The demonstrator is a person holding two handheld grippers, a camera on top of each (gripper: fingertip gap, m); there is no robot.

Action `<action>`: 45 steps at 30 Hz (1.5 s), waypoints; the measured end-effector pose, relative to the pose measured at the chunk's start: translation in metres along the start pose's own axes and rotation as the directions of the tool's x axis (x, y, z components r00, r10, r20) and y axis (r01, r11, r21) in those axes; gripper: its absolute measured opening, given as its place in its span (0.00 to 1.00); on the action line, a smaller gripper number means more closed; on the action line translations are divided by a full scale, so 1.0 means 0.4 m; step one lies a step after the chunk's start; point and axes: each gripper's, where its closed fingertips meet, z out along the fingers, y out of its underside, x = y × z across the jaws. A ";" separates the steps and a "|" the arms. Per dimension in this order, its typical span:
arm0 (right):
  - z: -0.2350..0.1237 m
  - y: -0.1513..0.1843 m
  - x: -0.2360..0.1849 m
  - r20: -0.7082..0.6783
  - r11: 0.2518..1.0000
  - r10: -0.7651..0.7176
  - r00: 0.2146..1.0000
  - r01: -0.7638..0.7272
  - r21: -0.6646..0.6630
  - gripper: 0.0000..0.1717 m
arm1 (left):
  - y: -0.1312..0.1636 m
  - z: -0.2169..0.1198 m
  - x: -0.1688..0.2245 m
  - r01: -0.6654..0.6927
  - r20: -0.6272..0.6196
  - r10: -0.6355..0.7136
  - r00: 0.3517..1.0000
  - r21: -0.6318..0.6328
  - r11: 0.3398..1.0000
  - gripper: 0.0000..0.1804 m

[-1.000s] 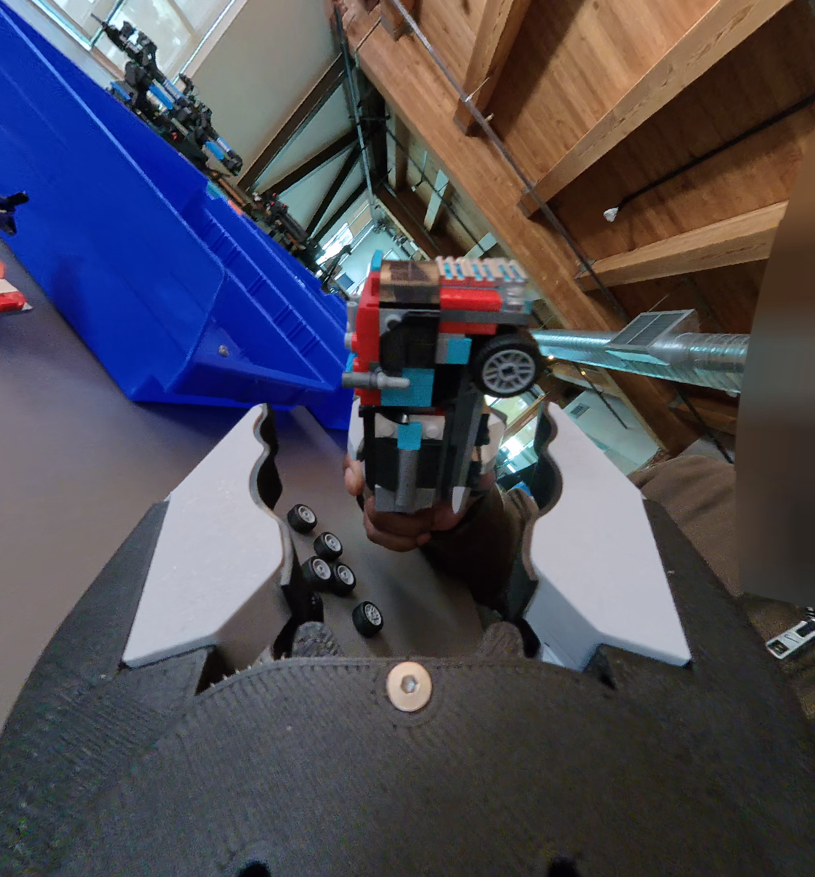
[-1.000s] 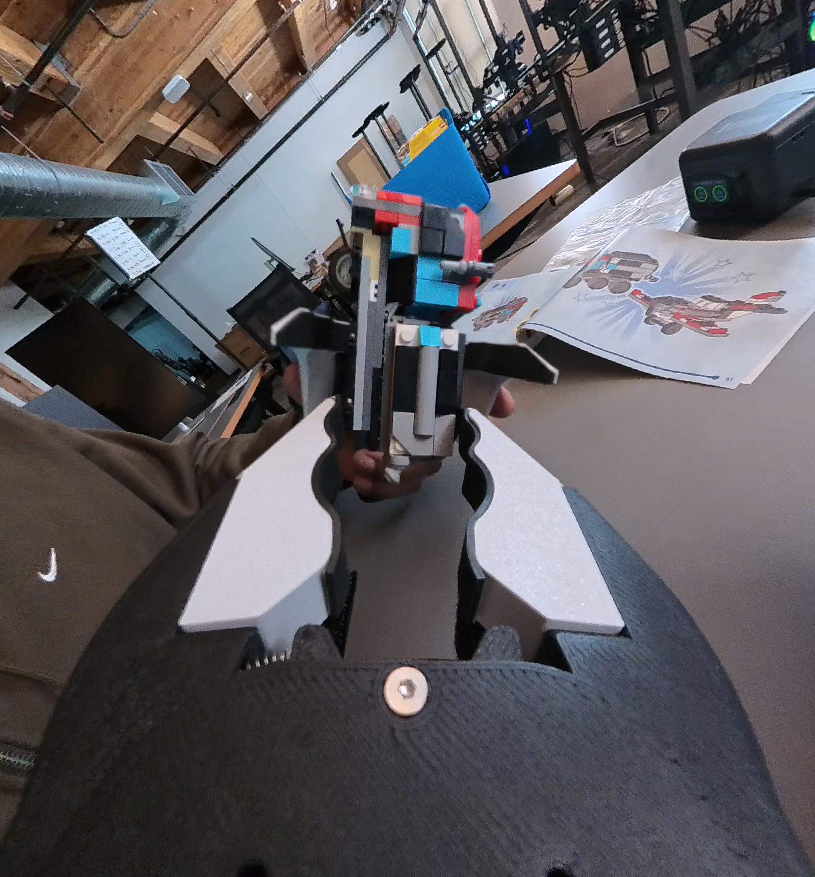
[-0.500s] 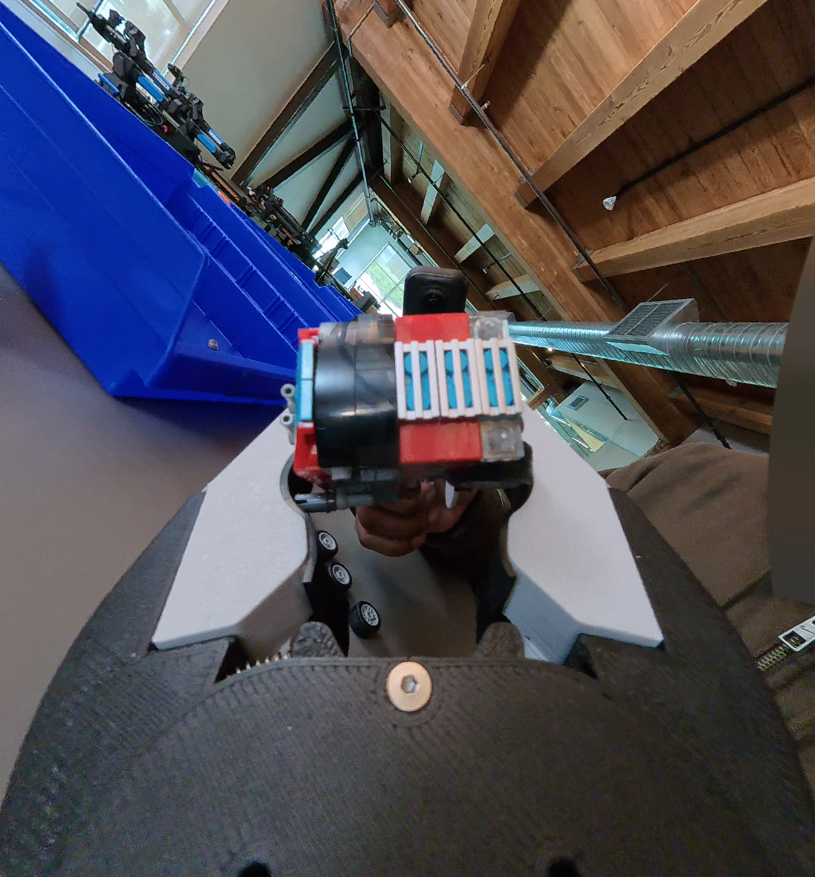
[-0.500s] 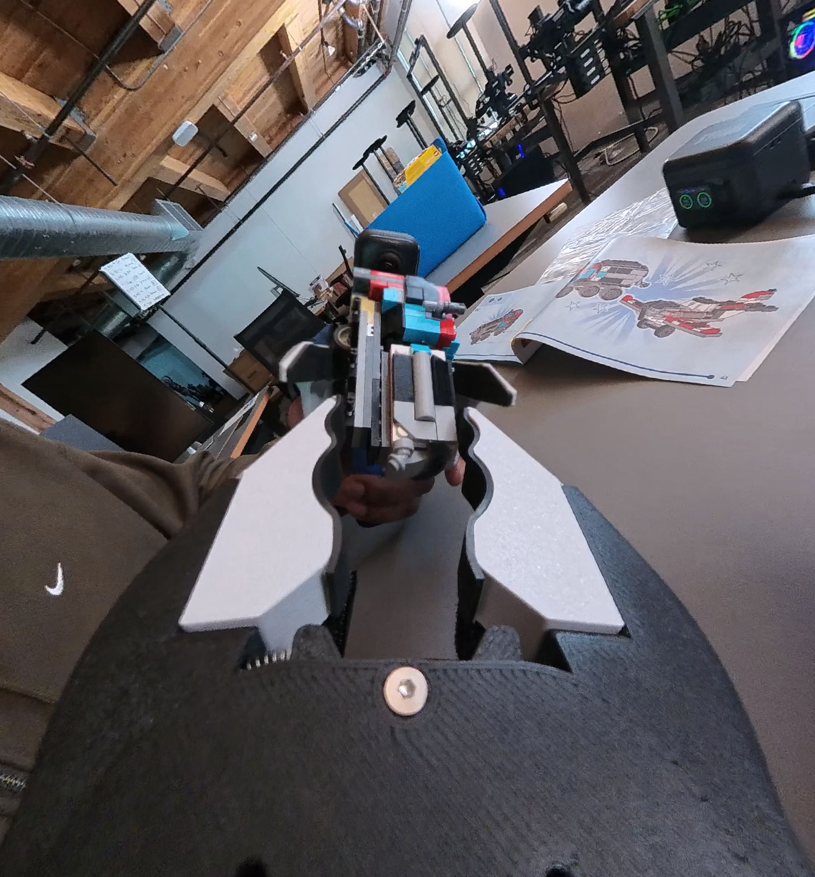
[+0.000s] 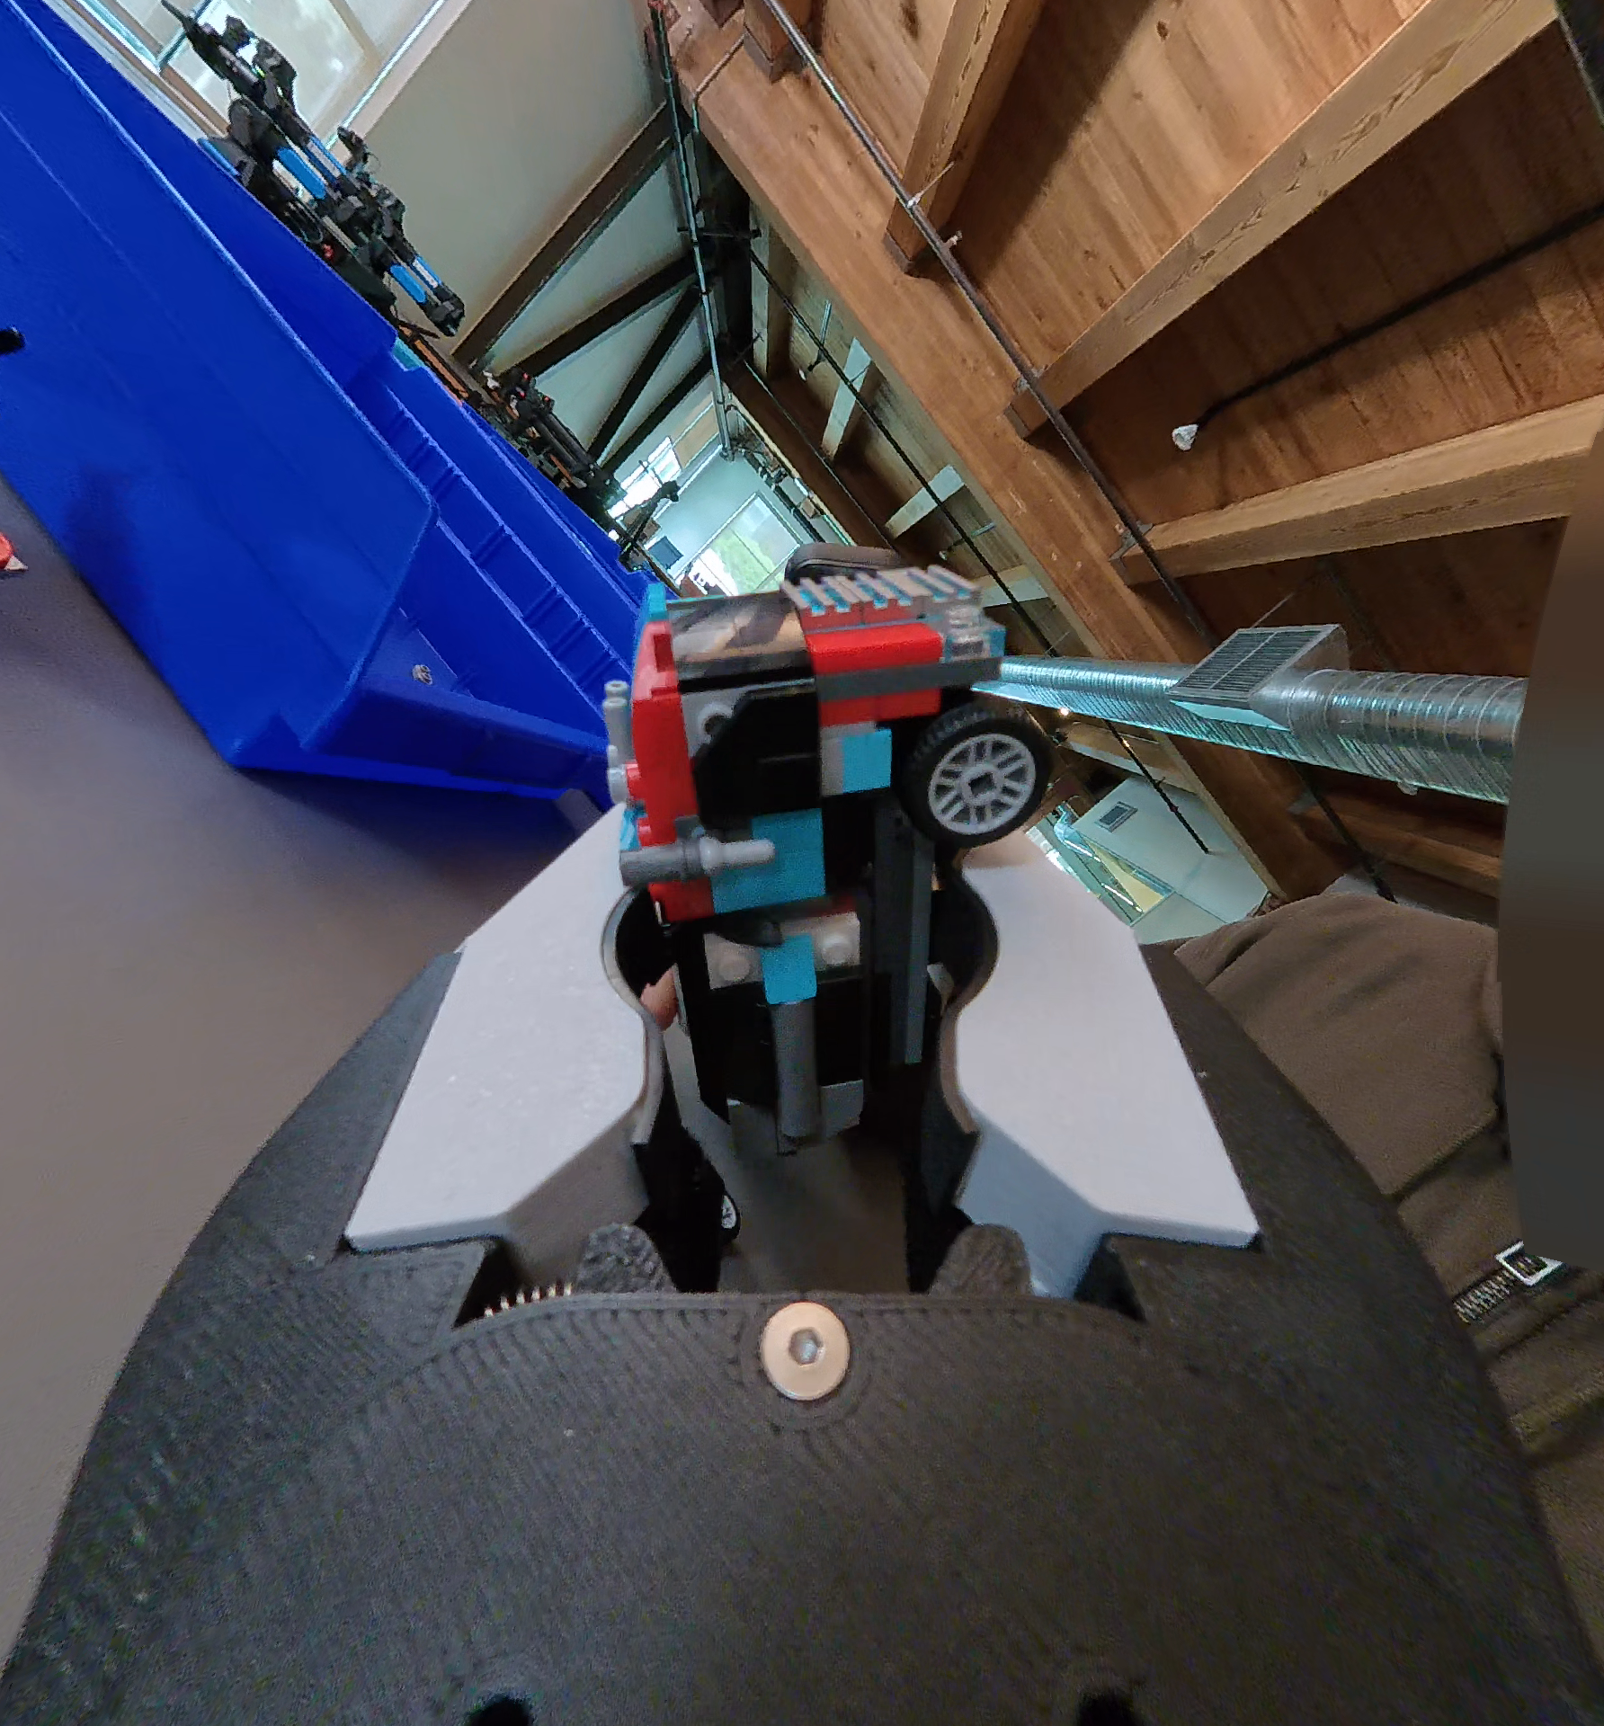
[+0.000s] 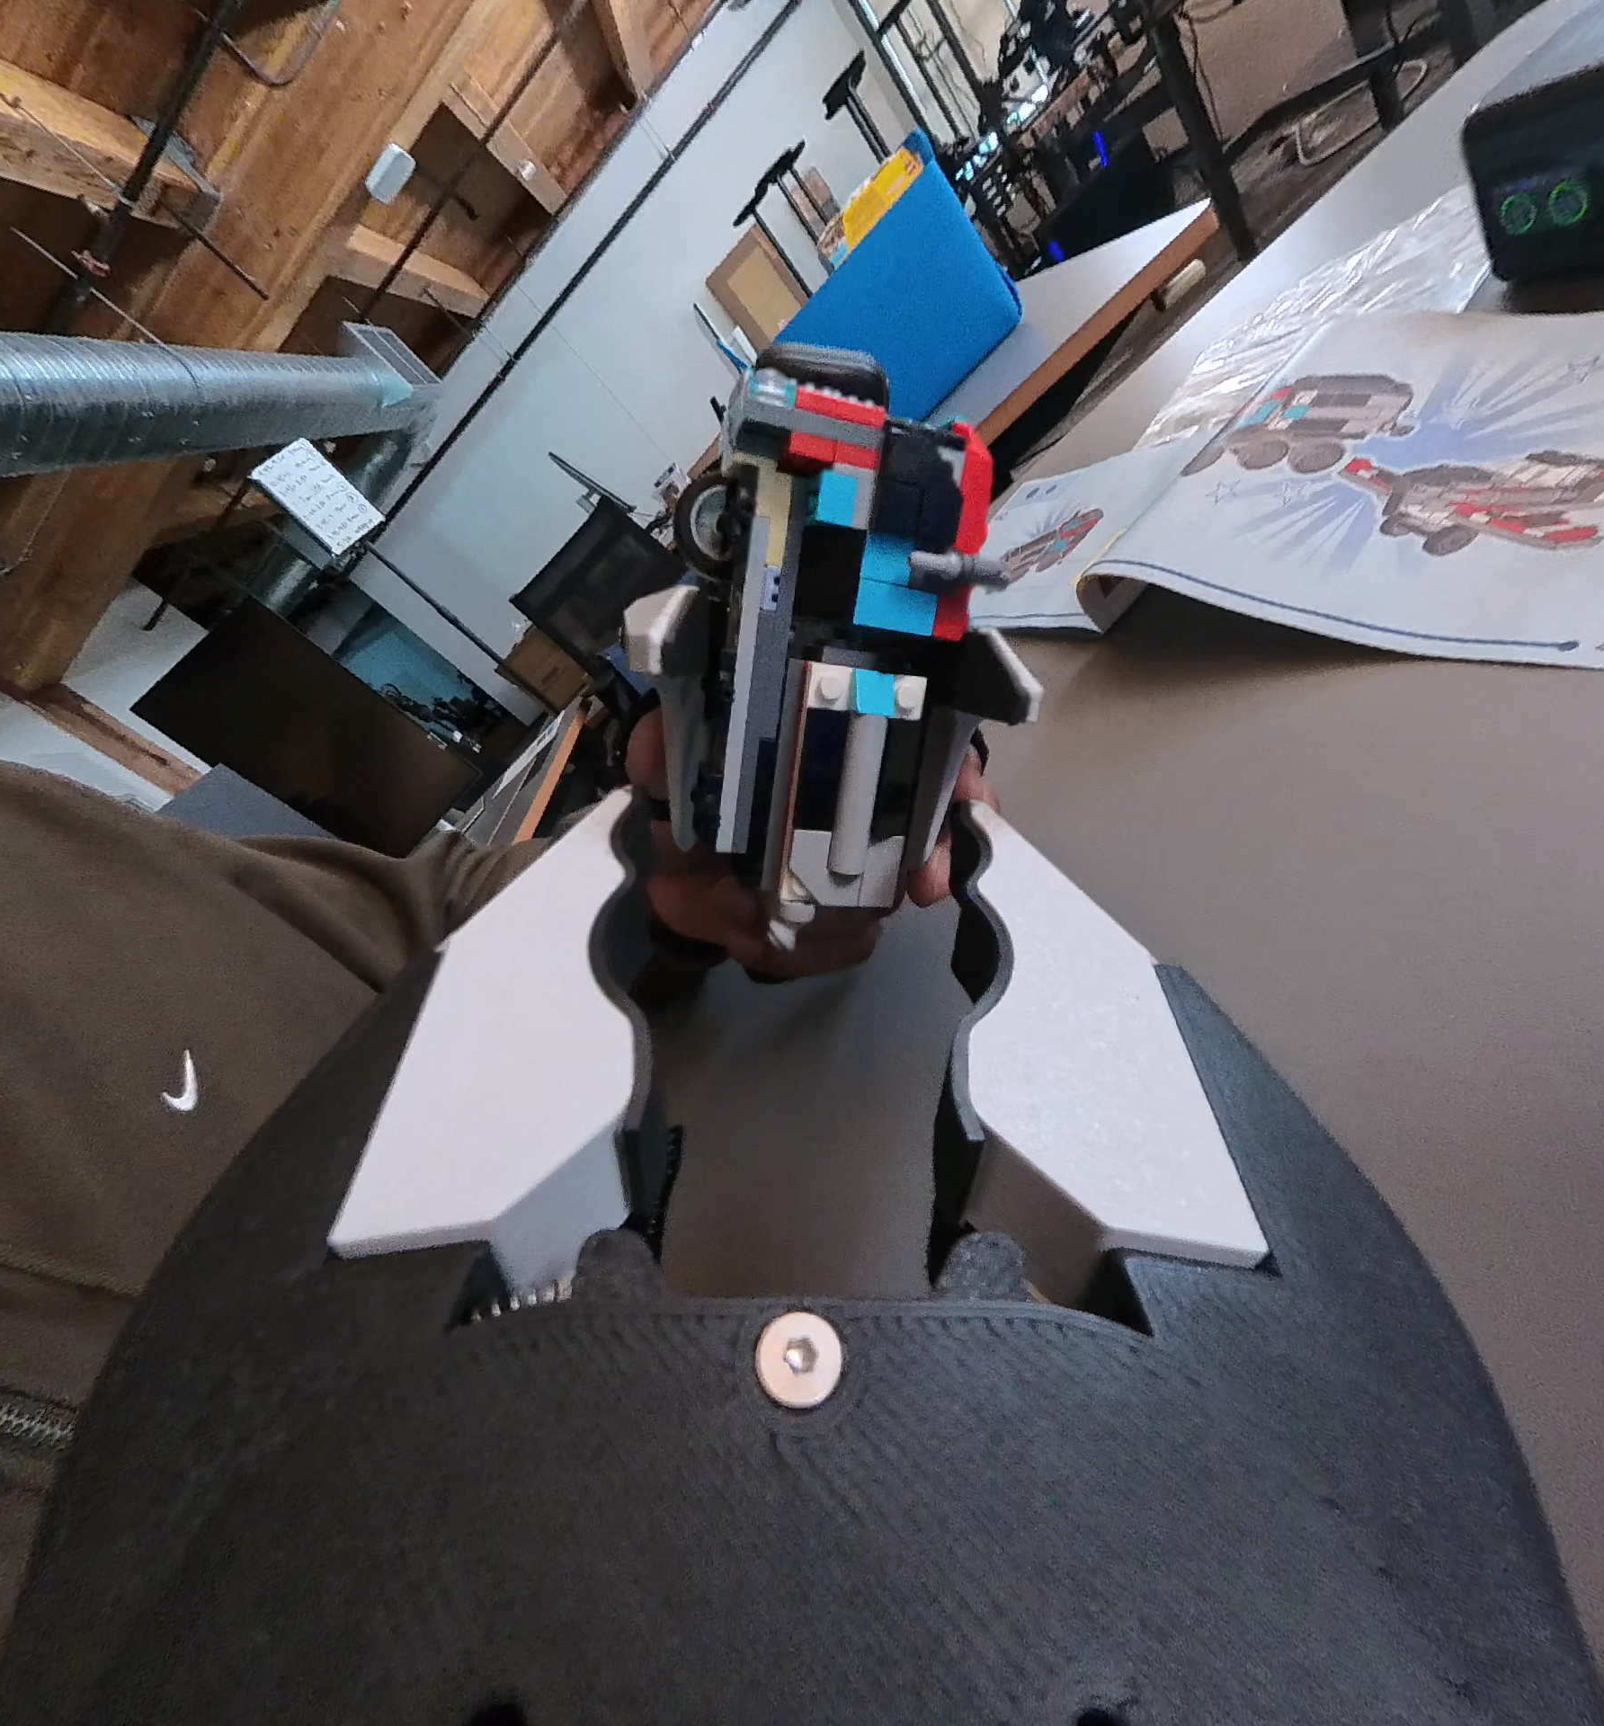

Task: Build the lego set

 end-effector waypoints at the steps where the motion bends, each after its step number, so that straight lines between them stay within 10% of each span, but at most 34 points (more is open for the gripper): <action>1: 0.004 0.006 0.000 -0.001 1.000 0.005 1.000 -0.005 -0.011 0.39 | 0.001 0.001 -0.002 0.000 0.002 0.000 1.000 0.001 1.000 0.32; 28: -0.027 -0.056 0.012 -0.001 0.981 0.080 0.997 -0.079 0.176 0.27 | 0.015 0.008 0.017 0.002 -0.006 -0.002 1.000 -0.065 0.998 0.38; 45: -0.031 -0.067 -0.026 0.046 0.989 0.006 0.999 -0.013 0.151 0.37 | -0.023 -0.010 0.029 -0.027 -0.045 0.029 0.999 0.045 0.999 0.33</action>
